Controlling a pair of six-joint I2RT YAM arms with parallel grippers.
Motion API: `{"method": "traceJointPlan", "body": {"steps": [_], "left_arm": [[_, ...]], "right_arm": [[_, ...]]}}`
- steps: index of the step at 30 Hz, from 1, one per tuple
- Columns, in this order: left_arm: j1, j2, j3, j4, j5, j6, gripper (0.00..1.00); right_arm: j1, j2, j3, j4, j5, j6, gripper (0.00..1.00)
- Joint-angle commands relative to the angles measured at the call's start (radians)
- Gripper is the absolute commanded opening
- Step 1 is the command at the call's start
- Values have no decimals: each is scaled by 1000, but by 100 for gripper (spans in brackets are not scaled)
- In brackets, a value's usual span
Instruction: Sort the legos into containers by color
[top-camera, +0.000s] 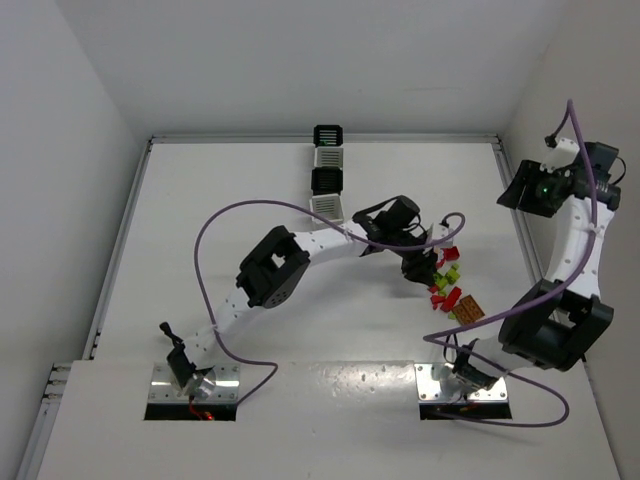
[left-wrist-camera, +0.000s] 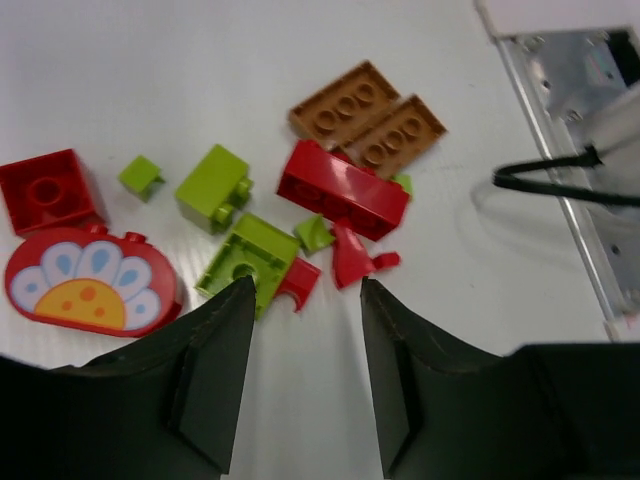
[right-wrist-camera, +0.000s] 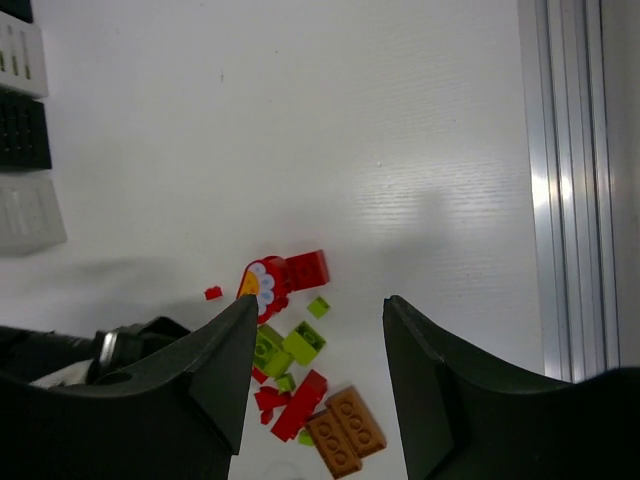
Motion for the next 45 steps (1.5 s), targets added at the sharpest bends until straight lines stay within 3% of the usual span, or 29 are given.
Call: {"method": "traceJointPlan", "body": {"steps": [1,5,7,15,19,27,34,45], "left_arm": [[-4,21,36,167,-122,-162,51],[-14,52,86,157,-310,-288,45],[-14,42,73,157,-323,-342,45],[-34,-135,-225,197,-380,-365,41],[-34,-157,-272,197,-401,-396,40],[-43,-134,-224,212,-435,-521,40],[-34,-123,-221,281,-328,-657,55],[-34,-45,-143,281,-348,-704,53]], "right_arm": [[-9,-85,20,-18,-81,48,53],[-29,-108,-14,-18,-100,48,53],[-29,-108,-14,-27,-101,48,53],[-56,-117,-34,-18,-131,48,53],[-65,-127,-57,-9,-150,38,53],[-75,-127,-57,-8,-159,38,53],[-75,-145,-88,-8,-177,38,53],[-84,-154,-98,-8,-177,29,53]]}}
